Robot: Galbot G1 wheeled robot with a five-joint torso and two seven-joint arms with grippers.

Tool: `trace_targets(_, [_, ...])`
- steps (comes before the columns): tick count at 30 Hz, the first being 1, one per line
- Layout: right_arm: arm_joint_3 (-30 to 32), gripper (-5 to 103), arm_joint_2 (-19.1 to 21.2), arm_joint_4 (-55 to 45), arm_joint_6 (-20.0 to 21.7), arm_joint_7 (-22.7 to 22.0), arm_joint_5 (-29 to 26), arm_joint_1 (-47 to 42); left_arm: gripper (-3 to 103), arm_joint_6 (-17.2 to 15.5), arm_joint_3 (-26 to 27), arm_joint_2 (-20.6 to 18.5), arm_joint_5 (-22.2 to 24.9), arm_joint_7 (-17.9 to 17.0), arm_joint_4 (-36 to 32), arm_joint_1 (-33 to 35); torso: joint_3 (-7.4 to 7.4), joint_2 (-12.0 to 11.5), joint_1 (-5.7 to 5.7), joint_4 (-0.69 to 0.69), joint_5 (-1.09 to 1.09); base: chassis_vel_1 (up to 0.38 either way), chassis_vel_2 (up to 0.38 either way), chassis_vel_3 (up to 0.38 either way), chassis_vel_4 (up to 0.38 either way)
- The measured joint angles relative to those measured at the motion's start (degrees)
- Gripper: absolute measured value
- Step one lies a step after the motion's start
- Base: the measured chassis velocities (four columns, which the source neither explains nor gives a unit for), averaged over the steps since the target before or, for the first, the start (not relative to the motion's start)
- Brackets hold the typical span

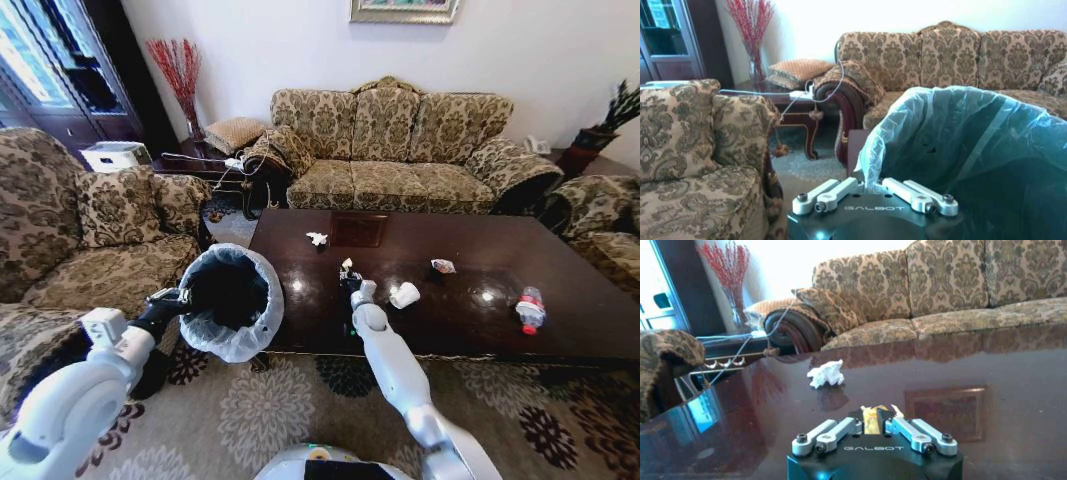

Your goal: Move to the front of the table and place the trash on the table into the trash bin.

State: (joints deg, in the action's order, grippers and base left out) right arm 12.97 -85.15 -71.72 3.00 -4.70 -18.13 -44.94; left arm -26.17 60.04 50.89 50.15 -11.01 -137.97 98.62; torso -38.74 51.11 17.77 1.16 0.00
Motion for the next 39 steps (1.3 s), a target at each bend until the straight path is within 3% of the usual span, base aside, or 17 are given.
trace_targets(5, [-0.23,1,1.10,-6.16,1.09,-0.15,-0.56,-3.55,2,0.00,-0.08,0.06,-0.06,0.01,-0.08,0.14,0.00,0.00,0.00,0.00,0.00,0.000,0.000,0.000,0.000])
trace_targets(10, [-0.25,-1,1.02,-6.56,0.56,-0.58,-0.70,-3.89,2,0.00,0.00,0.38,-0.28,0.01,-0.57,0.58,0.00,0.00,0.00,0.00,0.00,0.000,0.000,0.000,0.000])
trace_targets(11, [-0.19,4,0.80,-6.13,0.42,-0.65,-1.14,-3.52,2,0.00,0.03,0.55,-0.52,0.05,-0.77,0.82,0.00,0.00,0.00,0.00,0.00,0.000,0.000,0.000,0.000])
trace_targets(13, [-0.18,4,0.68,-5.87,0.42,-0.74,-1.35,-3.24,2,0.00,0.05,0.63,-0.65,0.09,-0.84,0.94,0.00,0.00,0.00,0.00,0.00,0.000,0.000,0.000,0.000])
trace_targets(14, [-0.15,15,0.40,-5.14,0.44,-1.08,-1.65,-2.34,2,0.02,0.08,0.75,-0.90,0.23,-0.98,1.22,0.00,0.00,0.00,0.00,0.00,0.000,0.000,0.000,0.000])
trace_targets(17, [-0.22,20,0.17,-4.16,0.30,-1.96,-1.66,-1.41,2,0.03,0.09,0.82,-1.02,0.31,-1.10,1.36,0.00,0.00,0.00,0.01,0.00,0.000,0.000,0.000,0.000])
trace_targets(20, [-0.62,36,0.34,-3.85,-0.89,-2.62,-1.64,-1.21,2,0.07,0.11,1.03,-1.05,0.36,-1.26,1.38,0.00,0.00,0.00,0.01,0.00,0.000,0.000,0.000,0.000])
trace_targets(24, [-0.74,47,0.63,-4.44,-1.28,-1.97,-2.24,-1.90,2,0.08,0.02,1.25,-1.18,0.41,-1.26,1.42,0.00,0.00,0.00,0.00,0.00,0.000,0.000,0.000,0.000])
trace_targets(26, [-0.49,58,0.74,-4.84,-0.53,-0.37,-3.37,-2.46,2,0.08,-0.09,1.31,-1.28,0.49,-1.26,1.38,0.00,0.00,0.00,0.00,0.00,0.000,0.000,0.000,0.000])
trace_targets(28, [-0.37,58,0.73,-4.85,-0.35,0.02,-3.57,-2.62,2,0.08,-0.10,1.26,-1.29,0.49,-1.26,1.33,0.00,0.00,0.00,0.00,0.00,0.000,0.000,0.000,0.000])
trace_targets(30, [-0.21,74,0.48,-4.56,-0.51,0.28,-3.59,-2.78,2,0.08,-0.03,0.98,-1.28,0.51,-1.26,1.26,0.00,0.00,0.00,0.00,0.00,0.000,0.000,0.000,0.000])
trace_targets(39, [-0.18,99,0.11,-3.05,-1.46,-0.95,-3.55,-1.98,2,0.08,0.48,0.71,-1.08,0.51,-1.58,1.34,0.01,0.00,-0.01,0.01,0.00,-0.018,0.015,0.017,-0.020])
